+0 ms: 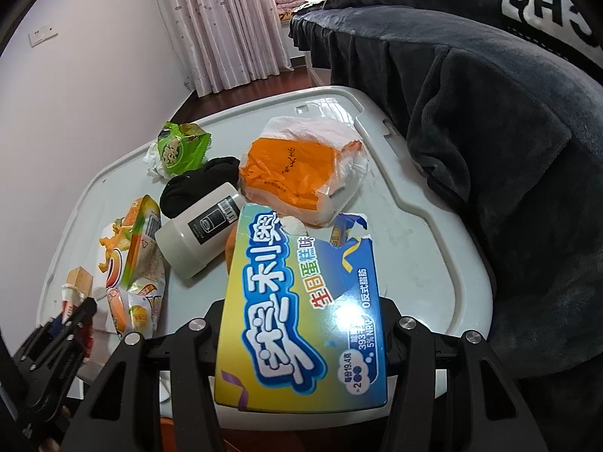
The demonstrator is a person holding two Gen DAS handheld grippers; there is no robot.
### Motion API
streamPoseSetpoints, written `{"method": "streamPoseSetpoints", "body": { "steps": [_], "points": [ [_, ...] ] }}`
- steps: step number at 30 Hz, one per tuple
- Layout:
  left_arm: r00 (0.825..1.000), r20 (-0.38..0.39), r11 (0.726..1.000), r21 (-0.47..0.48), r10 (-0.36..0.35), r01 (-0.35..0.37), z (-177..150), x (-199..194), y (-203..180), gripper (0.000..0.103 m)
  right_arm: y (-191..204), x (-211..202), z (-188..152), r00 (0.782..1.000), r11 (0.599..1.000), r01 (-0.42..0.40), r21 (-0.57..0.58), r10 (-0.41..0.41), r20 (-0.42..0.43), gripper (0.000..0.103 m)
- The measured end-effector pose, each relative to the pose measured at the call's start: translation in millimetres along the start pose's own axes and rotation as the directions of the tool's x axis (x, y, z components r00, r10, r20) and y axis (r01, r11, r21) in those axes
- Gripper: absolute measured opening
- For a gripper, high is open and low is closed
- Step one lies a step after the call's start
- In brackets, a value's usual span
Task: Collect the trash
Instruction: 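Carry the biscuit box and toothpaste tube over the orange bucket and open both tools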
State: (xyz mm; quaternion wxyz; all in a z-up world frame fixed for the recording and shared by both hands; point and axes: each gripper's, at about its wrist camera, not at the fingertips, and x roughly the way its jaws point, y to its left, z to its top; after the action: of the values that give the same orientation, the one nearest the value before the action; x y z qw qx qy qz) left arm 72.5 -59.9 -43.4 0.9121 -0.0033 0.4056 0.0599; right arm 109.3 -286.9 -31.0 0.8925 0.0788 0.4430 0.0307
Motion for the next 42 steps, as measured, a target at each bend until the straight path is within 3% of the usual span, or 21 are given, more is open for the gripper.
{"method": "streamPoseSetpoints", "body": {
  "steps": [5,12,16,28,36,42],
  "points": [
    [0.997,-0.056,0.997,-0.065,-0.044,0.040,-3,-12,6,0.025,3,-14,-6,0.999,0.999,-0.025,-0.030,0.026,0.031,0.053],
    [0.998,-0.051,0.999,-0.035,-0.025,0.024,-15,-46,9,0.026,24,-44,-19,0.995,0.992,-0.062,-0.113,0.070,0.068,0.053],
    [0.998,-0.056,0.999,-0.045,-0.028,0.026,-22,-66,18,0.026,41,-73,-35,0.986,0.975,-0.129,-0.182,0.145,0.077,0.053],
    [0.999,-0.030,0.997,-0.071,-0.030,0.028,-29,-104,30,0.026,66,-112,-70,0.973,0.938,-0.213,-0.275,0.230,0.030,0.053],
    [0.999,-0.018,0.997,-0.072,-0.029,0.028,-28,-107,28,0.026,64,-105,-88,0.975,0.932,-0.219,-0.289,0.221,-0.026,0.053],
    [0.999,-0.033,0.997,-0.063,-0.038,0.035,-31,-101,24,0.026,70,-97,-99,0.964,0.919,-0.266,-0.292,0.252,-0.084,0.053]
  ]
}}
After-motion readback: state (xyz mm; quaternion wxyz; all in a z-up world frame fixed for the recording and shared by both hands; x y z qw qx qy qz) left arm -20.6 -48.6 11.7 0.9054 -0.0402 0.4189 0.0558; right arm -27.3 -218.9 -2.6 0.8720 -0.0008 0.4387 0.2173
